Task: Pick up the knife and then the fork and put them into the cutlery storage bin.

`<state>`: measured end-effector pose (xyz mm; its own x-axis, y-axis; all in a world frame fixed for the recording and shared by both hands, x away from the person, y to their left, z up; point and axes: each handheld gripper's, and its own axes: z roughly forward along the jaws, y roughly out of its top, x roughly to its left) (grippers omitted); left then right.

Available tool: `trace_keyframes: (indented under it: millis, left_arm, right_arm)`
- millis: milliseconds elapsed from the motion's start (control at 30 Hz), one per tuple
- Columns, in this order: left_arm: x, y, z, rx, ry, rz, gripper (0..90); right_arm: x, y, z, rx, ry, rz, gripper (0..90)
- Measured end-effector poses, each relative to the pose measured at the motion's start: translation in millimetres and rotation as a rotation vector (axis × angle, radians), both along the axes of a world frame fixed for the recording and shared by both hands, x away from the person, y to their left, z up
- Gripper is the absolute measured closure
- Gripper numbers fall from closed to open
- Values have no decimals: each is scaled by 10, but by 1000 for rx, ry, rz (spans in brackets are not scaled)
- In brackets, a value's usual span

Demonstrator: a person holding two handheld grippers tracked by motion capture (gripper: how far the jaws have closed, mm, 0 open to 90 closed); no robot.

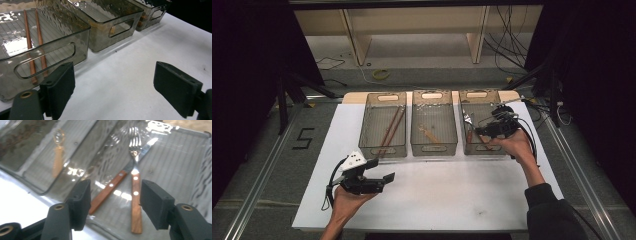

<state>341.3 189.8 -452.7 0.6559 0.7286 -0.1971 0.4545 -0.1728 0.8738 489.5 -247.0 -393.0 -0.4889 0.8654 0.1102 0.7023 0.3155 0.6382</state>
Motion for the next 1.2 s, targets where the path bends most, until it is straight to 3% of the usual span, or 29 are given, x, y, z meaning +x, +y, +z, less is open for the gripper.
trace_keyframes:
  millis: [400, 533, 1200]
  left_arm:
    - [7, -2, -14, -16, 10, -8, 168]
    - [10, -1, -22, -21, 11, -8, 167]
    - [9, -12, -35, -26, 10, -22, 166]
  right_arm:
    - [-378, 113, 29, 99, -105, 68, 358]
    - [-510, 161, 18, 144, -121, 95, 347]
    - [-893, 246, -62, 222, -213, 168, 291]
